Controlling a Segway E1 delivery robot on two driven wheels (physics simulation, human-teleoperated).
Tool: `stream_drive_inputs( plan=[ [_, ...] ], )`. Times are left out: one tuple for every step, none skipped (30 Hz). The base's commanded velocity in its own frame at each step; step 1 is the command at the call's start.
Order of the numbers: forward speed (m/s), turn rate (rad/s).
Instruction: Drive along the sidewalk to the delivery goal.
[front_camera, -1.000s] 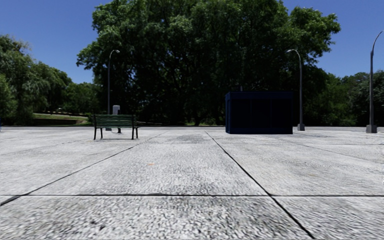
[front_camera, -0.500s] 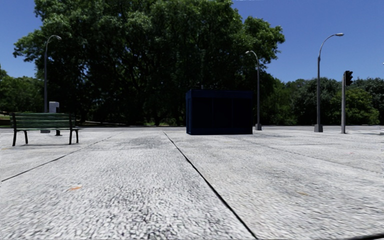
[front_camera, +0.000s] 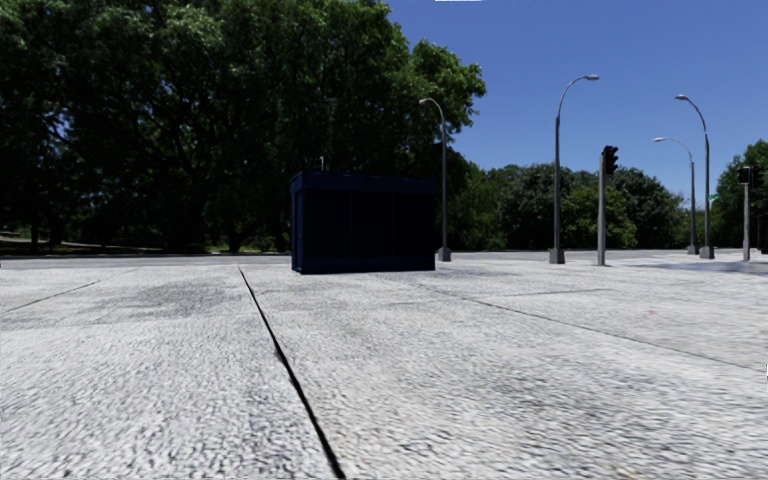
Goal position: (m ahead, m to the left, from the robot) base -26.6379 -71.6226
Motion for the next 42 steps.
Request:
stream_drive_inputs(
  plan=[
    [2.0, -0.53],
    [2.0, -0.53],
    [2.0, -0.53],
    [2.0, -0.53],
    [2.0, -0.53],
    [2.0, -0.53],
    [2.0, -0.53],
    [2.0, -0.53],
    [2.0, -0.53],
    [2.0, -0.53],
    [2.0, -0.53],
    [2.0, -0.53],
    [2.0, -0.53],
    [2.0, -0.53],
    [2.0, -0.53],
    [2.0, -0.53],
    [2.0, -0.53],
    [2.0, -0.53],
    [2.0, -0.53],
    [2.0, -0.53],
    [2.0, -0.53],
    [2.0, -0.53],
    [2.0, -0.53],
    [2.0, -0.53],
    [2.0, -0.53],
    [2.0, -0.53],
    [2.0, -0.53],
    [2.0, -0.53],
    [2.0, -0.53],
    [2.0, -0.53],
    [2.0, -0.53],
    [2.0, -0.53],
    [2.0, -0.53],
    [2.0, -0.53],
    [2.0, -0.53],
    [2.0, -0.53],
    [2.0, -0.53],
    [2.0, -0.53],
    [2.0, -0.53],
    [2.0, -0.53],
    [2.0, -0.53],
    [2.0, -0.44]
  ],
)
